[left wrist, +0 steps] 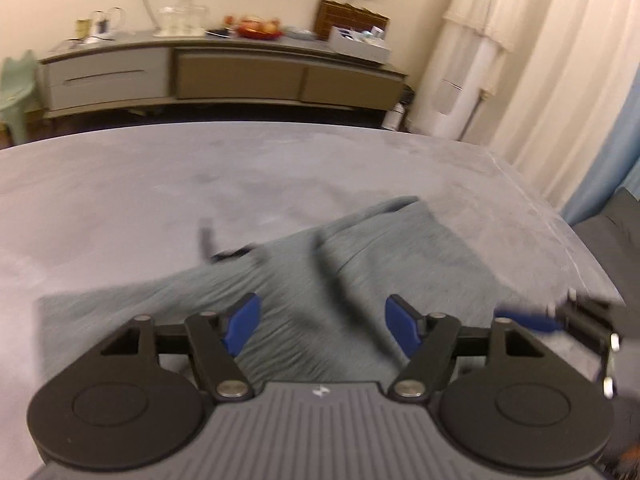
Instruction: Fold clothes
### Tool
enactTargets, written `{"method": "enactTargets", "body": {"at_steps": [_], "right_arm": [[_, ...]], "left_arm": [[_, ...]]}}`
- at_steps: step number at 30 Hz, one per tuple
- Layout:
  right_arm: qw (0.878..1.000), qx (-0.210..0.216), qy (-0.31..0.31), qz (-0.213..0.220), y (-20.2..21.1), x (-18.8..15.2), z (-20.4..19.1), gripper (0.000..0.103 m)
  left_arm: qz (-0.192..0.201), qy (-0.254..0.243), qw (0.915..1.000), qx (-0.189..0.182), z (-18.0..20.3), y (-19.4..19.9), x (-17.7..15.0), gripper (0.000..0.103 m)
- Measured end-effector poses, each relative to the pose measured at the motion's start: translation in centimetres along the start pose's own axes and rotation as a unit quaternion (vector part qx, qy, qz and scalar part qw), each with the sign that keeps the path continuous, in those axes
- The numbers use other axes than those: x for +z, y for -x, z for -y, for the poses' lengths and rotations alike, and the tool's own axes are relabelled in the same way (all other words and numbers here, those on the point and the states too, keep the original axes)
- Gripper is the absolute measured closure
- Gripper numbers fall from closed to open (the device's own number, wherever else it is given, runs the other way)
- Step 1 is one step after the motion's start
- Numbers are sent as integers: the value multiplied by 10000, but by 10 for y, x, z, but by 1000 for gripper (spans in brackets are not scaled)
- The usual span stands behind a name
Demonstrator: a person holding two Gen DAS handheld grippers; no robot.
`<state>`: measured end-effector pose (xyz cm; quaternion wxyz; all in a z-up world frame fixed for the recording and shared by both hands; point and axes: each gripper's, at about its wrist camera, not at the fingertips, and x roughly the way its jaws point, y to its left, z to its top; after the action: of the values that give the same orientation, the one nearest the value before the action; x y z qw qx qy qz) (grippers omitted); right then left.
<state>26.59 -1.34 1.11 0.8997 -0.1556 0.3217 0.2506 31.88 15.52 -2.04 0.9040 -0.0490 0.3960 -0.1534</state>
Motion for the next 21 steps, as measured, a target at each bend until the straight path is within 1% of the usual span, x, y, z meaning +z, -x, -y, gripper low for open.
{"method": "enactTargets", "body": {"at_steps": [1,3,4,5,6,7,8,9,11,13,14,16,17,18,19,20,21], "right_arm": [[10000,54,47,-67,1,-5,2,45],[9994,188,231,-147,-4,-17,-1,45],[9992,245,257,-176,-10,-22,-2,48],[9990,295,256,-202,-17,-26,-2,54],[9989,367,205,-192,-21,-26,-2,68],[9988,447,135,-168,-25,-25,-2,77],[9985,526,64,-145,-28,-23,-2,92],[9981,605,-6,-122,-32,-22,-2,95],[9973,725,-40,-109,-40,-21,-3,95],[9974,716,-23,4,-49,-22,-5,95],[9971,751,-74,23,-52,-22,-4,93],[9961,857,-220,28,-57,-22,0,85],[9955,887,-334,68,-54,-22,6,69],[9947,908,-461,122,-48,-22,13,50],[9944,728,-697,326,-35,-22,28,42],[9924,474,-972,584,-19,-22,45,22],[9899,164,-1244,667,-14,-24,62,10]], "left_arm": [[-68,22,10000,27,2,-15,5,28],[-246,214,9994,134,1,-45,13,34],[-262,301,9991,151,-1,-57,16,45],[-257,261,9993,98,0,-62,18,60],[-251,199,9995,35,0,-65,19,73],[-245,137,9996,-29,1,-69,20,83],[-169,38,9998,31,3,-68,20,83],[-101,-62,9998,153,5,-68,21,84],[-74,-121,9991,397,7,-72,20,84],[-53,-204,9977,639,8,-76,18,82],[-41,-148,9979,627,8,-72,20,81],[-17,0,9985,554,6,-60,26,80],[-5,74,9986,518,5,-54,30,79],[7,147,9987,482,4,-48,33,77],[19,221,9988,446,4,-43,36,73],[87,248,9987,441,5,-34,42,66],[168,261,9987,414,9,-24,46,61]]}}
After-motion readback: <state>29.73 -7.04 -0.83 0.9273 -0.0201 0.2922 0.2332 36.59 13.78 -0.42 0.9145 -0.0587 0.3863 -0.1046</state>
